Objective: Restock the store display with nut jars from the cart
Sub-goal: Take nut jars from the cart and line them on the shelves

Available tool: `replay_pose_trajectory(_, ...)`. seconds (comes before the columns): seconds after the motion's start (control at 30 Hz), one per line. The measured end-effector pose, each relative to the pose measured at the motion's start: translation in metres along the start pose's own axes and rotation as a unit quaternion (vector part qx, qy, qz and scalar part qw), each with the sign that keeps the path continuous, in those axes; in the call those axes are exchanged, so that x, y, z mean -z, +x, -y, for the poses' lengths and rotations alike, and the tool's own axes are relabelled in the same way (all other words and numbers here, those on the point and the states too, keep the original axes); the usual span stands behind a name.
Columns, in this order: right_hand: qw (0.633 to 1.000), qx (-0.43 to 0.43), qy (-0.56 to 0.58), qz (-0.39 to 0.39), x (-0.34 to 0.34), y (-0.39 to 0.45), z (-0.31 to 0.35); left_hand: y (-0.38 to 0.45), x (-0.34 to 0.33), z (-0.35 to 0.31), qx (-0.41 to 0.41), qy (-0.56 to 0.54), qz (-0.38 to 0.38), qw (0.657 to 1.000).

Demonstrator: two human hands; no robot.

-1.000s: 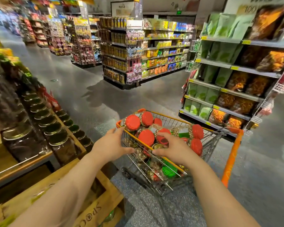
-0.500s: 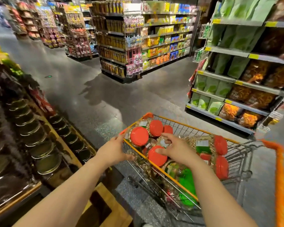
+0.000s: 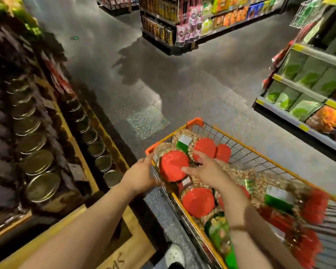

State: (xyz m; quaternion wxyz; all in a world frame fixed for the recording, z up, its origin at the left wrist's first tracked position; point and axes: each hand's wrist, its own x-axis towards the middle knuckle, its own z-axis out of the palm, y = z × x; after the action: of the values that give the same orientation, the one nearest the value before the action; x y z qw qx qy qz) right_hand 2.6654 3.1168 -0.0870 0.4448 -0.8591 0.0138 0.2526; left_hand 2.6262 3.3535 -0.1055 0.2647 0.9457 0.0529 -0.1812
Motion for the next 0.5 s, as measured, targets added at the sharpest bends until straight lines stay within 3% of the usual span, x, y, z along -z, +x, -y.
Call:
replay_pose_trajectory(0.33, 0.995, 0.002, 0.021, 0.098, -0.020, 0.086, -0.035, 0.067, -0.029, 0.021, 0.004, -0.071, 0.058, 0.996)
replay_pose_trajectory(0.5, 0.996, 0.016, 0.028, 0.087, -0.030, 0.099, -0.041, 0.072, -0.031, 0.030, -0.010, -0.113, 0.075, 0.991)
